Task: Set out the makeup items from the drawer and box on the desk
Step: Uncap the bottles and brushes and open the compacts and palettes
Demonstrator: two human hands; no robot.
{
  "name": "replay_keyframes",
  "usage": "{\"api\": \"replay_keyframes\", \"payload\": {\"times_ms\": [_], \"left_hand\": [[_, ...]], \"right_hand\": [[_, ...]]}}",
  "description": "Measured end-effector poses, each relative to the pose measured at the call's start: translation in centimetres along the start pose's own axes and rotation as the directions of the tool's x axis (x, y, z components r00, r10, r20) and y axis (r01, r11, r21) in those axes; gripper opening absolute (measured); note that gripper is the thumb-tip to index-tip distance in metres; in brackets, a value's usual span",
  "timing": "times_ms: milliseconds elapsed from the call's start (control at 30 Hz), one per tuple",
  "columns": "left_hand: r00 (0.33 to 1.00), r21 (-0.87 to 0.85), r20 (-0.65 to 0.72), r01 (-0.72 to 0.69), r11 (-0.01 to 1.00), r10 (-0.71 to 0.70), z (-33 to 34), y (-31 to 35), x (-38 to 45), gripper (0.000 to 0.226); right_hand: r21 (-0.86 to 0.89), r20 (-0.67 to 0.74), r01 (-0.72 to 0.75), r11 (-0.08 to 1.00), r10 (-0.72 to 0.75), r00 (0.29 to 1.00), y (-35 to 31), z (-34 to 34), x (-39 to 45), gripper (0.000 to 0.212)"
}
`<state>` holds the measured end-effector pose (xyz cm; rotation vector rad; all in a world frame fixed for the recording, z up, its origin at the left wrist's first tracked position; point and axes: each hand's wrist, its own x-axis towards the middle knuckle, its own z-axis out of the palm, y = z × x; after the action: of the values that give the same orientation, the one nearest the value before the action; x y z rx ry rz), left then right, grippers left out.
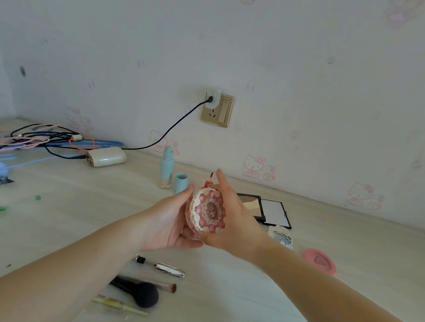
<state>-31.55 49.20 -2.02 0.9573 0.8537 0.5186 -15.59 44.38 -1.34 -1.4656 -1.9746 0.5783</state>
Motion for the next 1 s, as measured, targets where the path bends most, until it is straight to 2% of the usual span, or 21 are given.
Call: {"api": "replay_keyframes", "payload": {"times_ms": [133,233,333,433,567,667,867,1000], "left_hand": [[1.000,-0.128,0.000,-0.026,0.991,0.026,0.6,0.0,-1.5,0.060],[0.995,-0.236,-0.053,-0.095,0.967,0.085,0.6,-0.3,-2.0,0.051],[0.979,-0.324,-0.122,-0.196,0.926,0.165,1.1,-0.5,-2.5,0.037],[0.967,-0.336,-0.137,-0.249,0.908,0.215,1.6,-0.8,-3.2,0.025],[0.959,-0.341,-0.120,-0.283,0.897,0.257,1.9,-1.0,-3.9,0.030],[0.954,-0.335,-0.129,-0.300,0.893,0.272,2.1,-1.0,-4.1,0.033],[0.944,-0.360,-0.151,-0.329,0.873,0.294,2.5,-1.0,-4.4,0.034],[0.937,-0.347,-0.207,-0.339,0.874,0.281,2.9,-1.0,-4.2,0.034]], "right_hand": [[-0.059,0.045,0.043,0.997,-0.040,0.998,-1.6,-0.4,-0.5,0.116],[-0.089,0.029,-0.006,0.996,0.008,1.000,-2.5,-0.6,-0.6,0.106],[0.055,-0.002,-0.122,0.991,0.123,0.992,-3.2,-0.4,-0.2,0.102],[0.177,-0.007,-0.185,0.967,0.189,0.982,-4.0,-0.2,0.3,0.094],[0.211,0.002,-0.213,0.954,0.217,0.976,-4.8,0.0,0.4,0.082],[0.171,0.013,-0.207,0.963,0.207,0.978,-5.2,0.0,0.2,0.078],[0.064,-0.043,-0.131,0.989,0.134,0.990,-5.7,0.3,-0.4,0.064],[0.074,-0.035,-0.112,0.991,0.115,0.993,-5.4,0.7,-0.6,0.050]]}}
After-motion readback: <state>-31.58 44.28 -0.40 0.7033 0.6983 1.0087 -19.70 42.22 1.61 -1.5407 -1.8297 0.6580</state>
